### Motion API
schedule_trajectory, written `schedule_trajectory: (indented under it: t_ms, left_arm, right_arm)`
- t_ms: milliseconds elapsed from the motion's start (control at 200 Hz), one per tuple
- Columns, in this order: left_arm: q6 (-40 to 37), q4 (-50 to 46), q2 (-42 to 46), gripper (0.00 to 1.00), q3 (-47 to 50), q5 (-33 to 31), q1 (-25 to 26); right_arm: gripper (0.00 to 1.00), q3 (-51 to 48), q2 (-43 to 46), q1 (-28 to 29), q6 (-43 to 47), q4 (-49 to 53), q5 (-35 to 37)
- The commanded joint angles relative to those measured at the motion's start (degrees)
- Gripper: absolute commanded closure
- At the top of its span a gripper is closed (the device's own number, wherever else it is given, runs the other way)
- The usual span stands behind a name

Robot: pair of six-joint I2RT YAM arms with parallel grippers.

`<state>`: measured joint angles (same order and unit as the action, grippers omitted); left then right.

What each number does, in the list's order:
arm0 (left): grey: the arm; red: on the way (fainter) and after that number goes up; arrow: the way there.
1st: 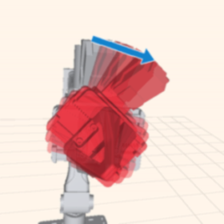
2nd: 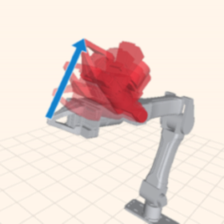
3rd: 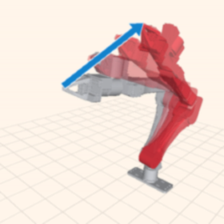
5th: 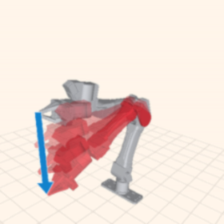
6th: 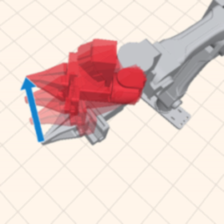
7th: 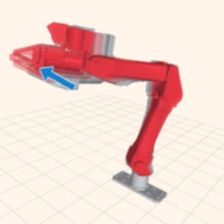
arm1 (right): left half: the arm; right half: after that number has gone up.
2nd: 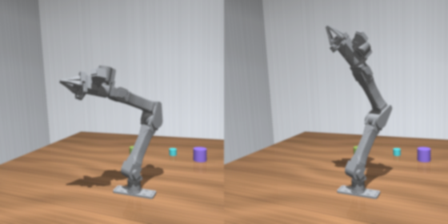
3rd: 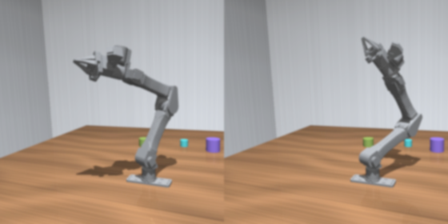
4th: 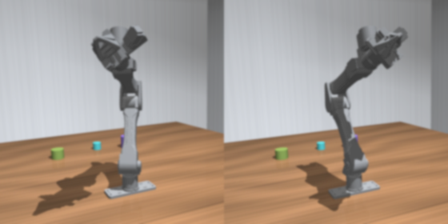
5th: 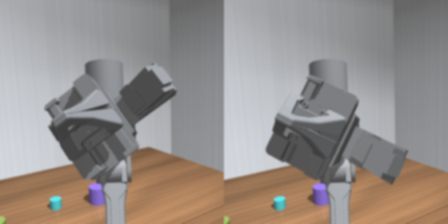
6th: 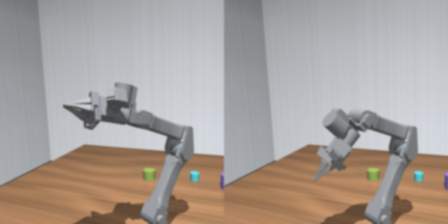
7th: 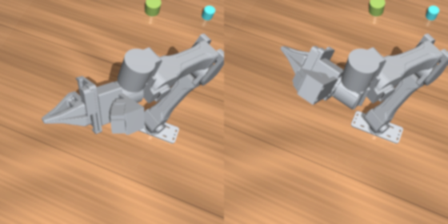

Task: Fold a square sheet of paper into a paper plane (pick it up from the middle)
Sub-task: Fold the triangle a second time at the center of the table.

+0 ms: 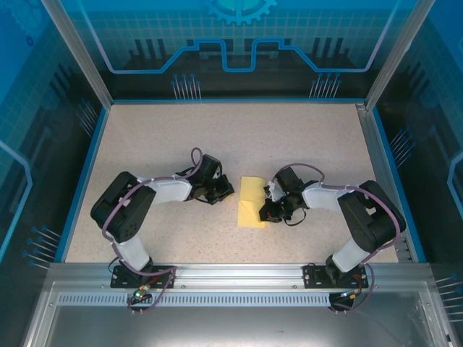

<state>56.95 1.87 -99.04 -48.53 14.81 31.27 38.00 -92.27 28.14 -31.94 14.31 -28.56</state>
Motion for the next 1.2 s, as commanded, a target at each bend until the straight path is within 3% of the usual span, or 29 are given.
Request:
schedule_trajectory:
  t_ms: [0, 255, 390, 910, 1195]
  left_arm:
    - [-2.3, -1.52, 3.58, 0.91, -0.61, 1.09, 1.03]
    - [-3.12, 0.82, 1.22, 0.93, -3.77, 6.64, 6.79]
    - [-1.46, 4.24, -1.53, 0.94, -2.13, 7.37, 7.26]
    - [-2.75, -2.73, -7.63, 0.96, -2.63, 1.28, 7.24]
    - [-2.85, -3.19, -7.85, 0.96, -2.88, 1.47, 7.27]
  right_arm:
    - [1.0, -2.56, -2.55, 0.86, 0.55, 4.65, 7.29]
    - [1.0, -2.71, -2.22, 0.8, 0.74, 4.42, 6.94]
    - [1.0, -2.64, -2.21, 0.81, 0.7, 4.37, 6.97]
    - [0.96, 2.42, 4.61, 1.92, -0.65, 4.44, 0.84]
    - [0.95, 10.69, -3.27, 4.54, -1.45, 4.31, 0.32]
